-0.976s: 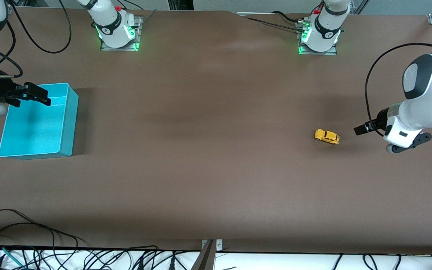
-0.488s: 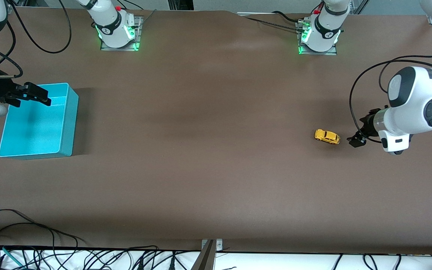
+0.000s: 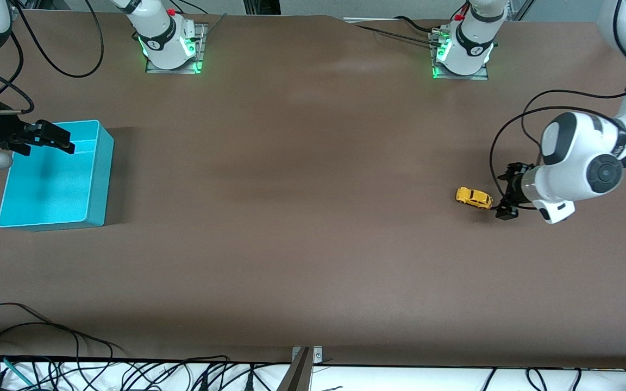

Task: Wind up and store yellow beetle car
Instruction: 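Lower the left gripper onto the yellow car and close it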

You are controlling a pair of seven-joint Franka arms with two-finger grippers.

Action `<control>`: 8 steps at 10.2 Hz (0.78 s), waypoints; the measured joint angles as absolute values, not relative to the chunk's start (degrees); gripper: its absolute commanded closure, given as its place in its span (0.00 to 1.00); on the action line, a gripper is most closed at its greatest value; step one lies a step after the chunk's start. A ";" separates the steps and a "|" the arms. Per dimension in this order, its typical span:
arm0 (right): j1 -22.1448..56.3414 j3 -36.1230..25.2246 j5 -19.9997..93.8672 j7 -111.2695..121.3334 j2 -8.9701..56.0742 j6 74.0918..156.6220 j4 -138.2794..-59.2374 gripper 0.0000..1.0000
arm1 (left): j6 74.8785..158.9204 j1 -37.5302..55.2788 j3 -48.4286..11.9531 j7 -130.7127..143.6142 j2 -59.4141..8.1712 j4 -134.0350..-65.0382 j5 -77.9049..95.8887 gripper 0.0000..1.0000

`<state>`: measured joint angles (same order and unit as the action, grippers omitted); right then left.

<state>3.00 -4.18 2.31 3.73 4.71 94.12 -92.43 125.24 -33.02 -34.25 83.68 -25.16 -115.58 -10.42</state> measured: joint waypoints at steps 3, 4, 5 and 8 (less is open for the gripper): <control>3.00 -4.17 2.32 3.73 4.78 94.12 -92.43 0.00 | 129.42 -33.00 -34.04 94.69 -27.21 -118.85 -19.12 0.00; 3.00 -4.17 2.32 3.73 4.79 94.12 -92.43 0.00 | 130.35 -32.98 -34.05 98.36 -28.73 -118.90 -21.94 0.00; 3.00 -4.17 2.33 3.73 4.80 94.12 -92.43 0.00 | 131.47 -32.98 -34.04 100.04 -29.89 -118.90 -22.67 0.00; 3.00 -4.18 2.34 3.73 4.80 94.12 -92.43 0.00 | 132.84 -32.96 -34.05 101.36 -31.41 -118.88 -22.67 0.31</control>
